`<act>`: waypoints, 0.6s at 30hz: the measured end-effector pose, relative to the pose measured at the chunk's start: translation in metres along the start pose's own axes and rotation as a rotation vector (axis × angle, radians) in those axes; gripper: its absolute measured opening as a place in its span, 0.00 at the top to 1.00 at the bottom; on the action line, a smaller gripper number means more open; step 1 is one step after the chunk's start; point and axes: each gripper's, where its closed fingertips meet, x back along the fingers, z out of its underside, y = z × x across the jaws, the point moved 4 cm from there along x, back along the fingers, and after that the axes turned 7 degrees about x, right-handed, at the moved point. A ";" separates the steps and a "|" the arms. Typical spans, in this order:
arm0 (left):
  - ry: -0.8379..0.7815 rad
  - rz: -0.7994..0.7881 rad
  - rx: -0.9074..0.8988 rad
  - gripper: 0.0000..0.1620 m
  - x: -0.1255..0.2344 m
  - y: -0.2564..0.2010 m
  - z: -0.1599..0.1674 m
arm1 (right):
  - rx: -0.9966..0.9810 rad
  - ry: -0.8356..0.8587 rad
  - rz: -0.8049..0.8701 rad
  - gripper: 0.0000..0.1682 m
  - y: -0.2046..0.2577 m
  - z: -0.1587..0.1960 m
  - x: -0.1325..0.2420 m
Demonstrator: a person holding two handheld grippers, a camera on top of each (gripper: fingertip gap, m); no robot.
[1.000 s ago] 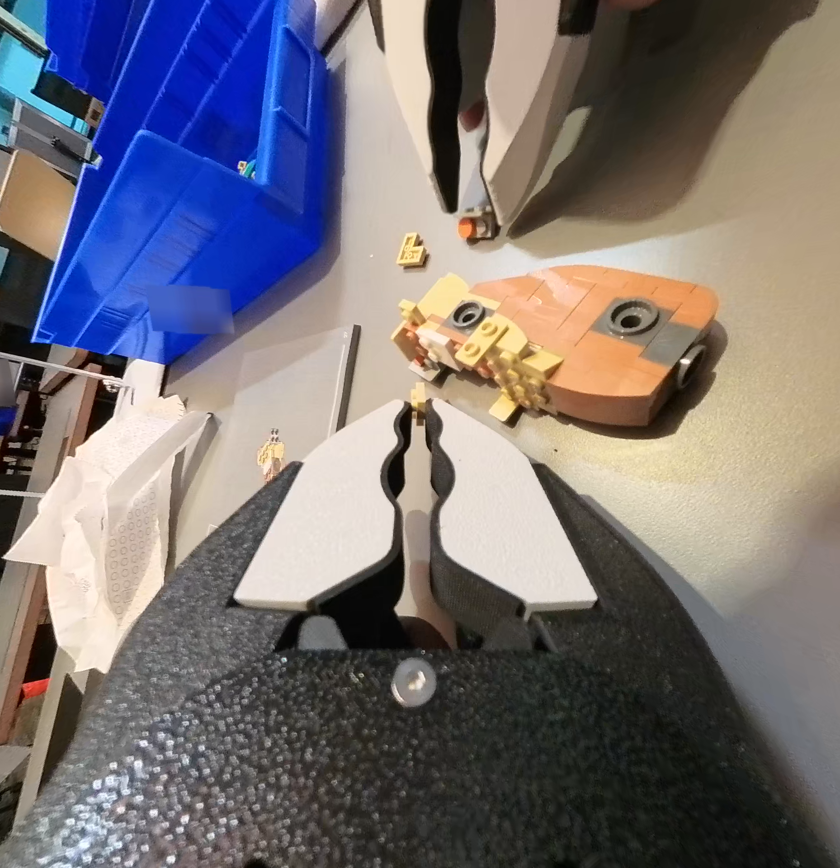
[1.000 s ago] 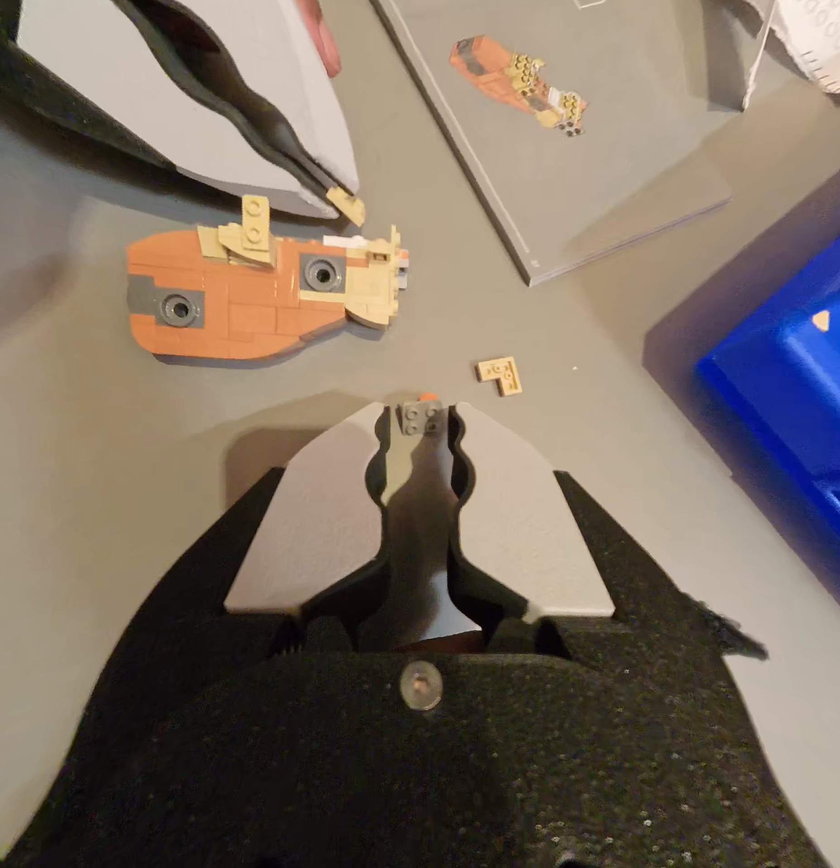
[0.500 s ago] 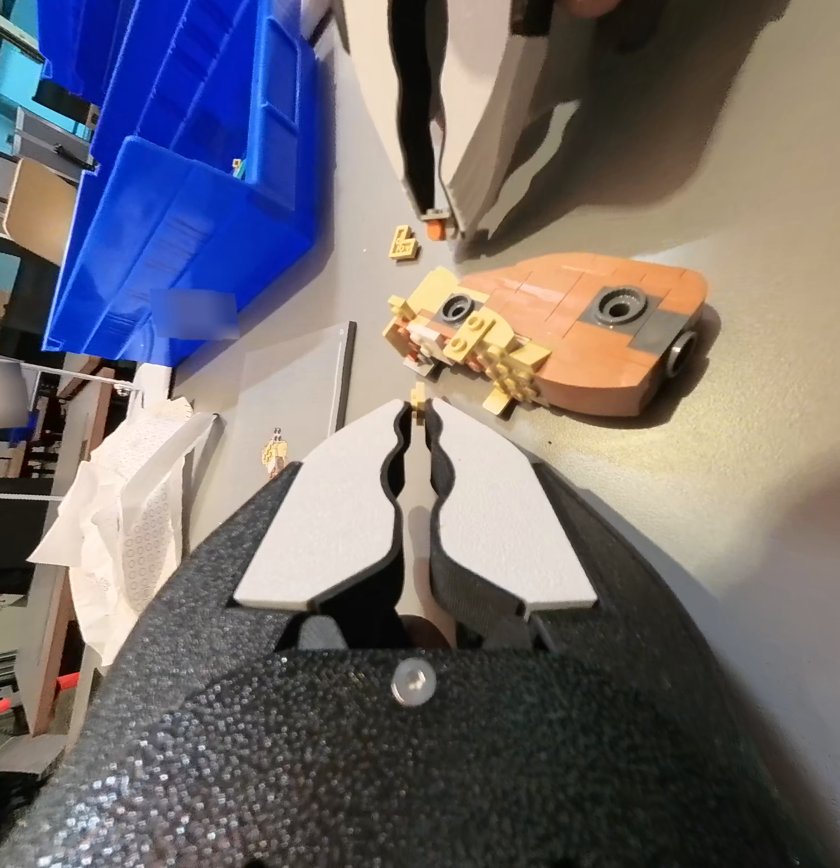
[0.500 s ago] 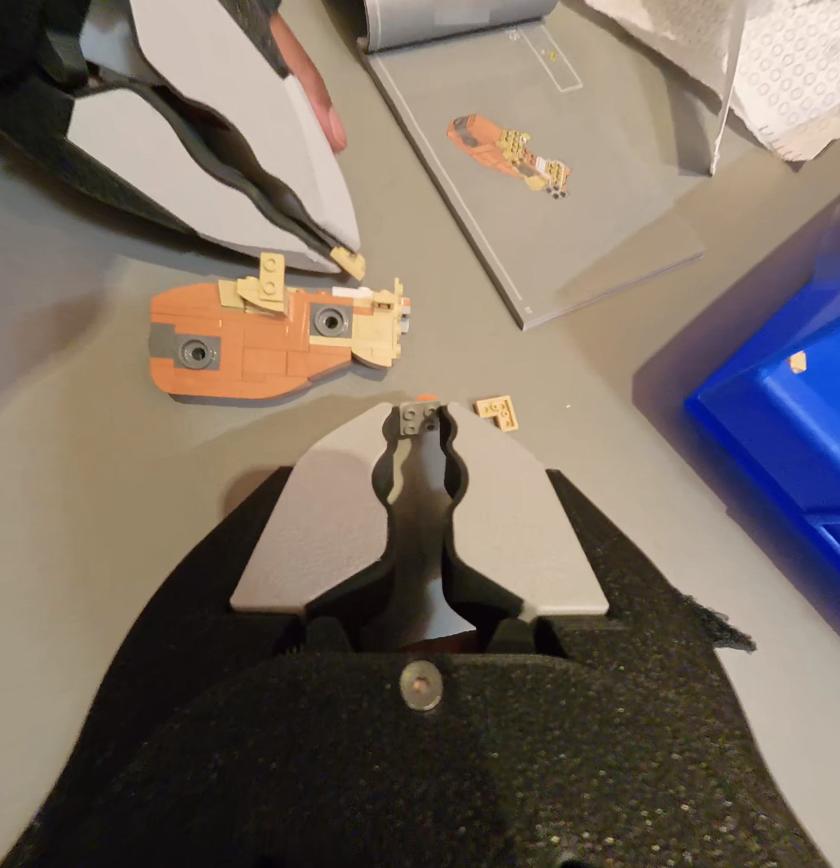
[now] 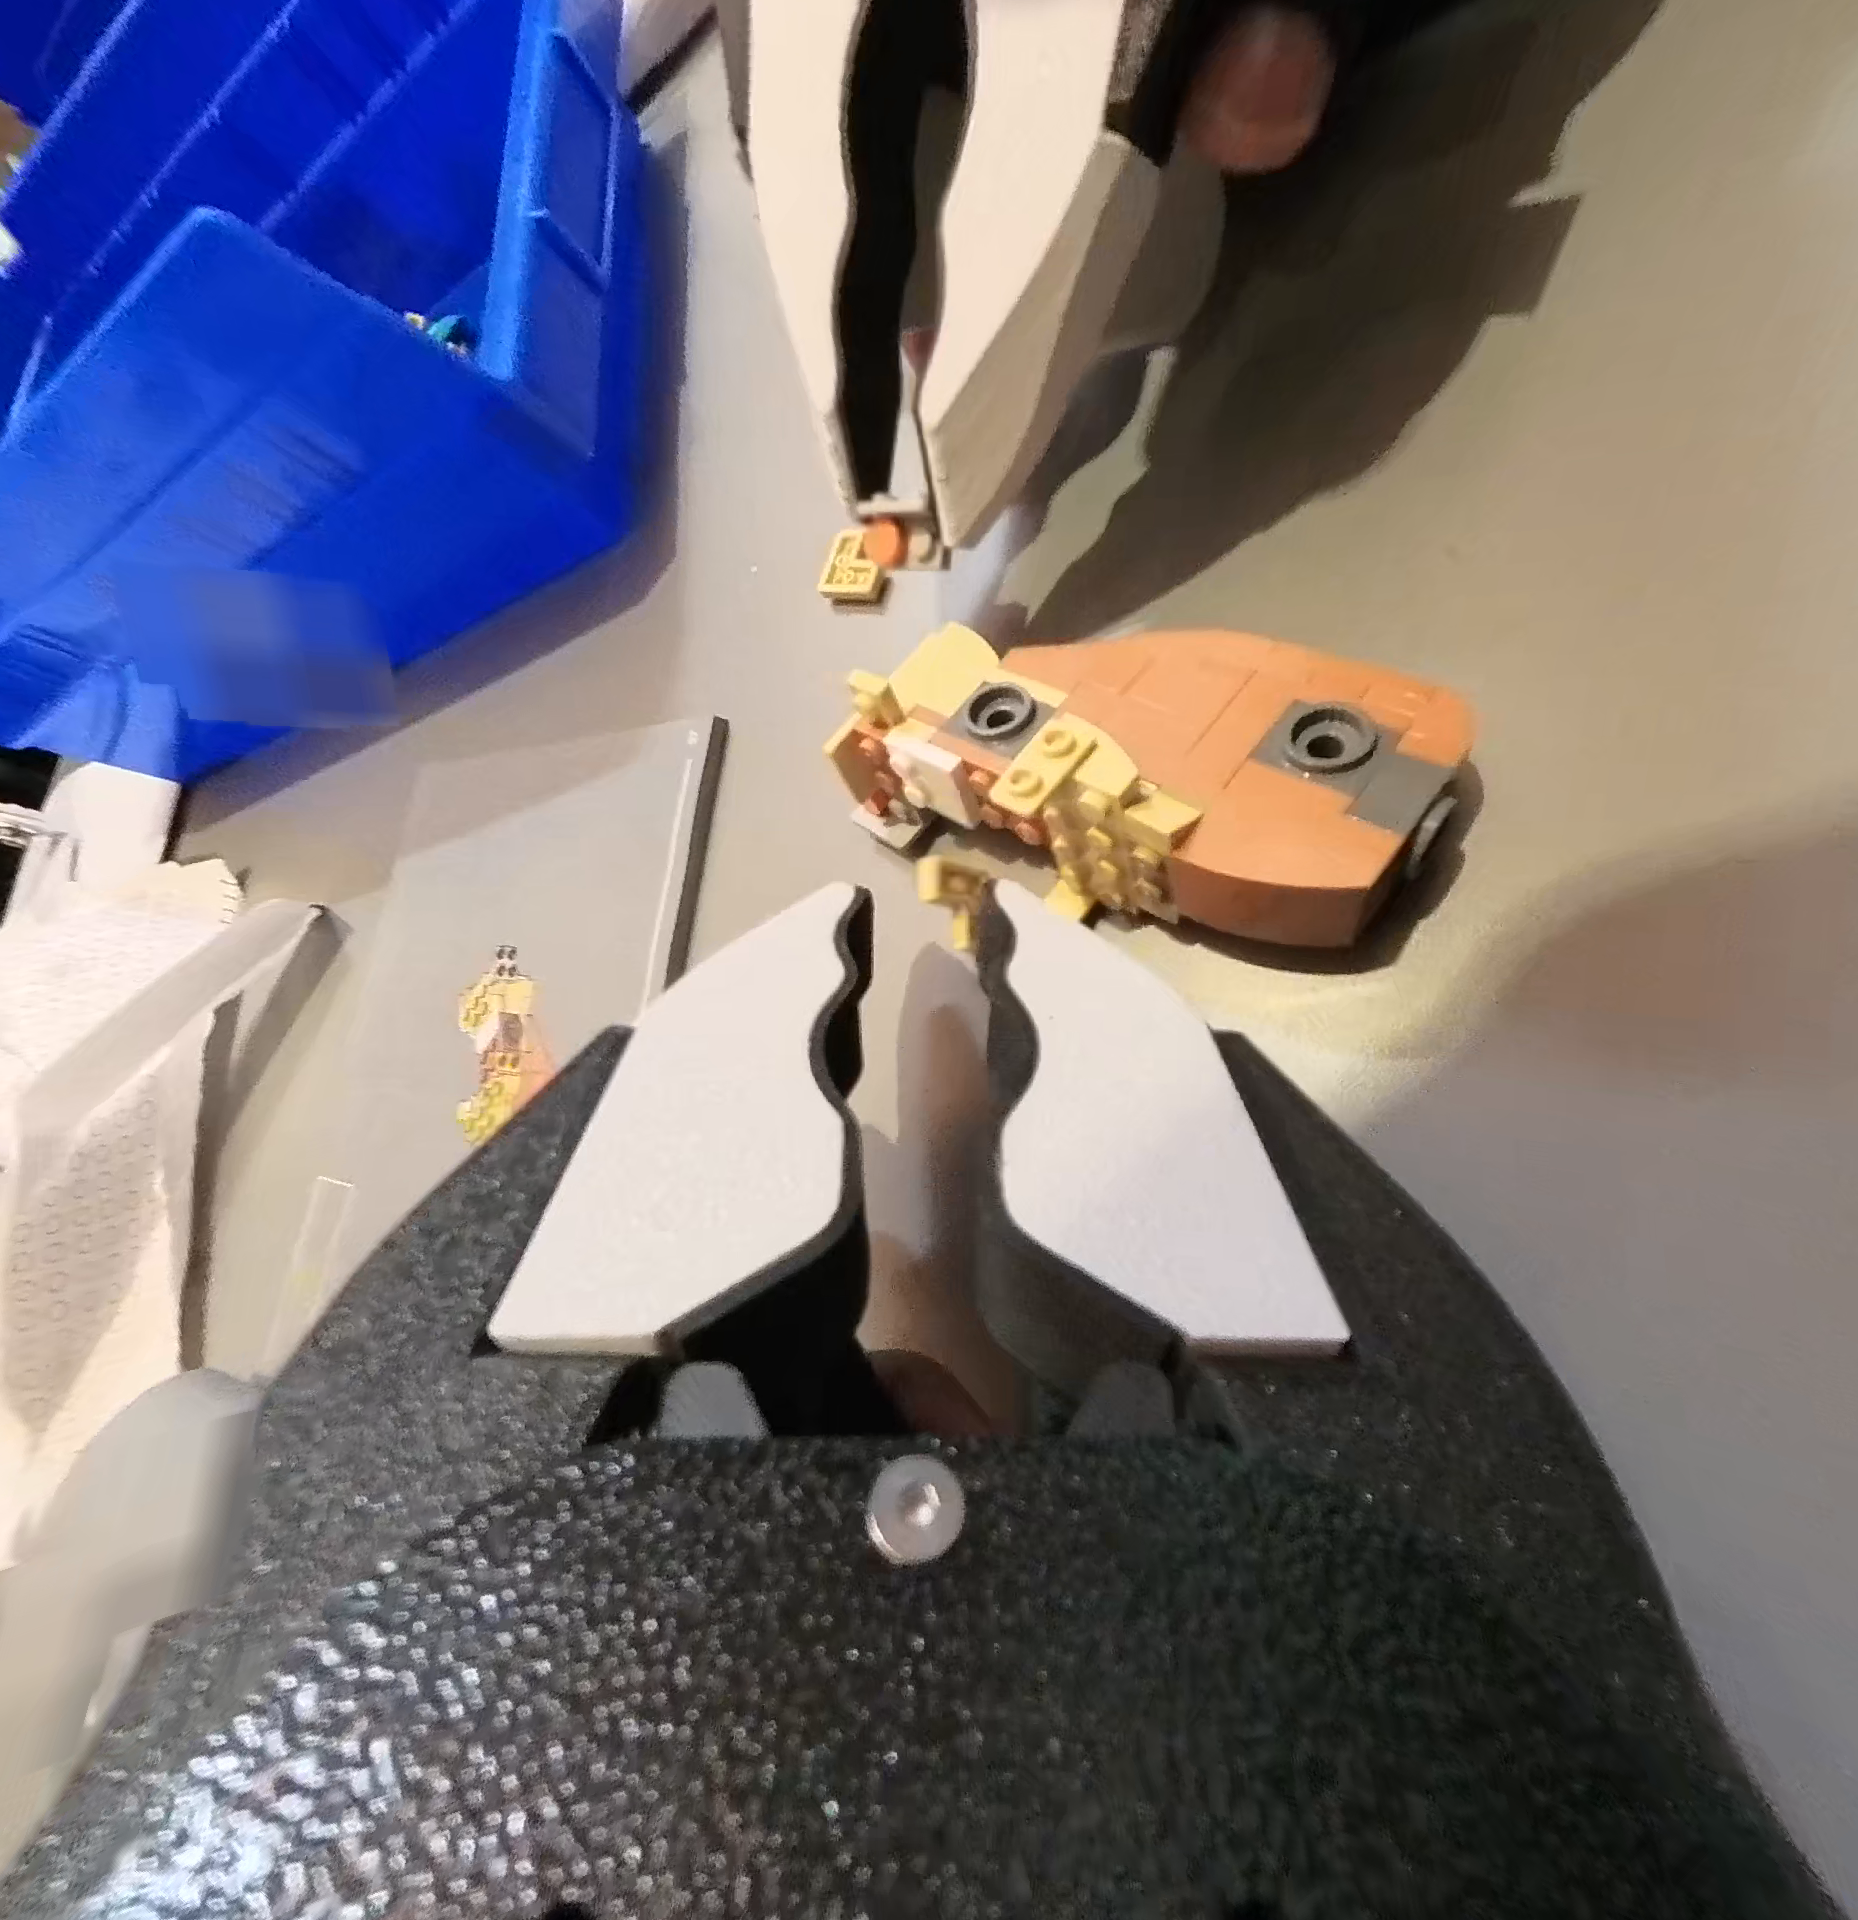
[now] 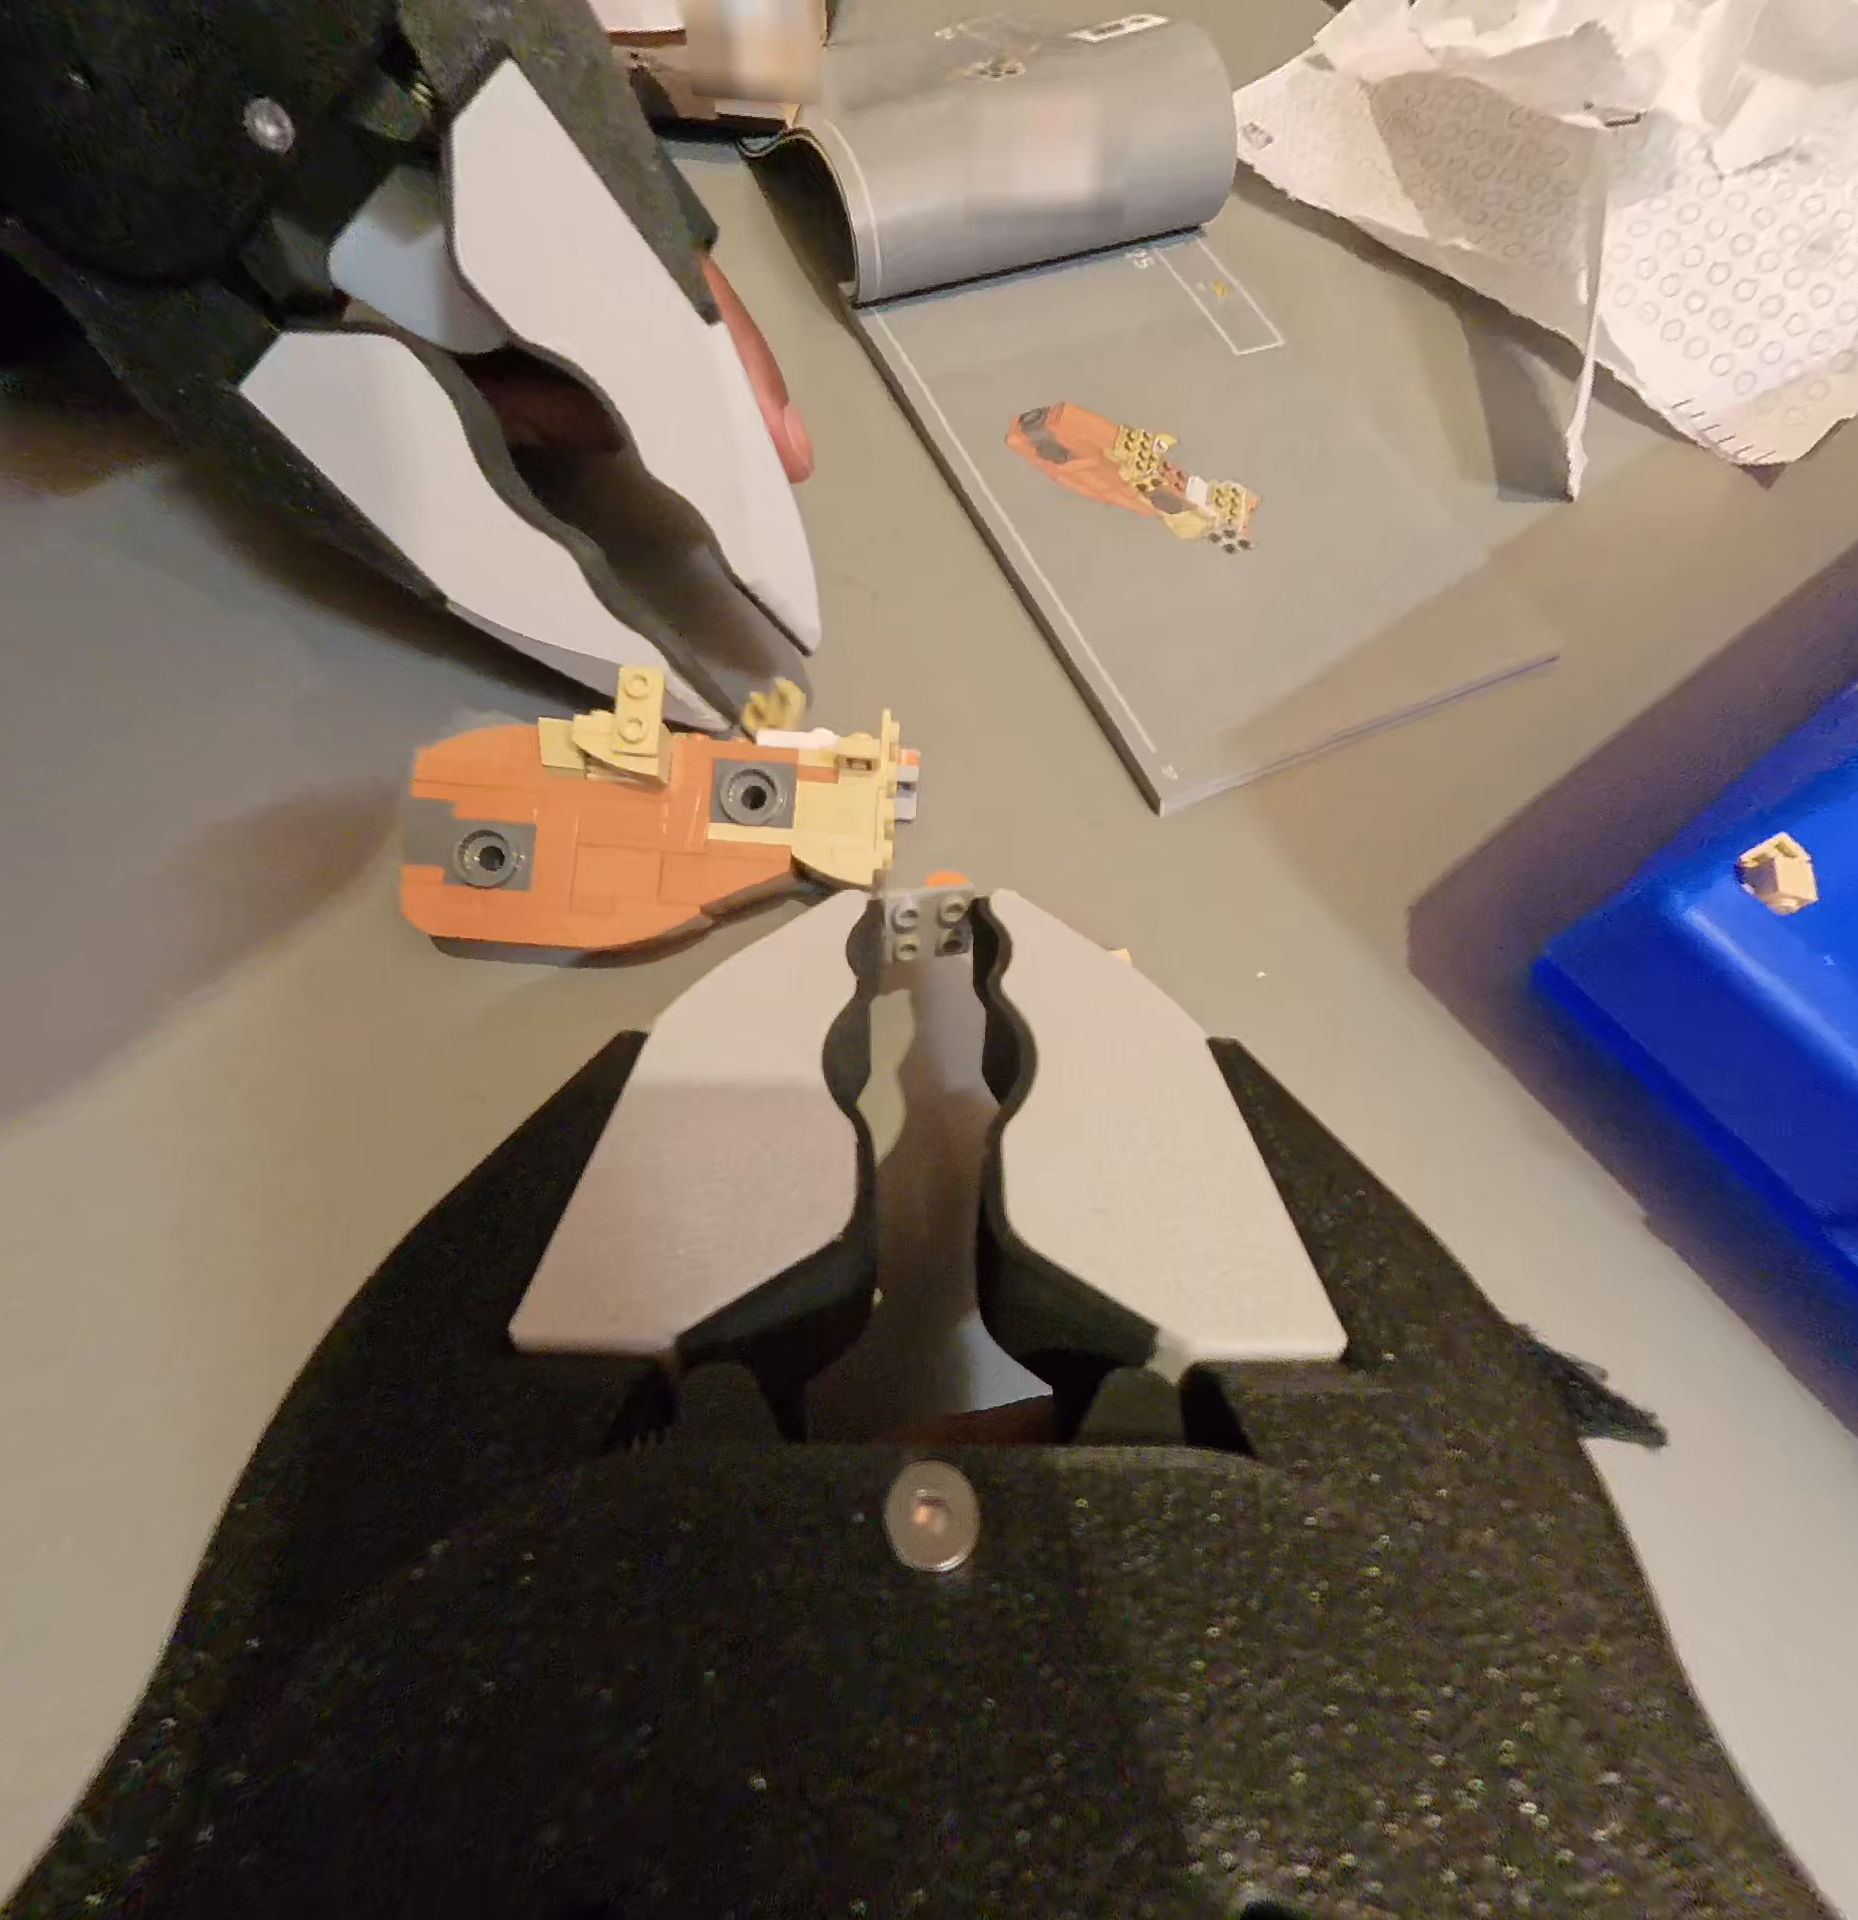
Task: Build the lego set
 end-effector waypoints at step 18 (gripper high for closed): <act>-0.114 0.164 0.438 0.86 0.007 0.022 -0.015 | 0.009 0.059 -0.028 0.90 0.002 -0.015 -0.013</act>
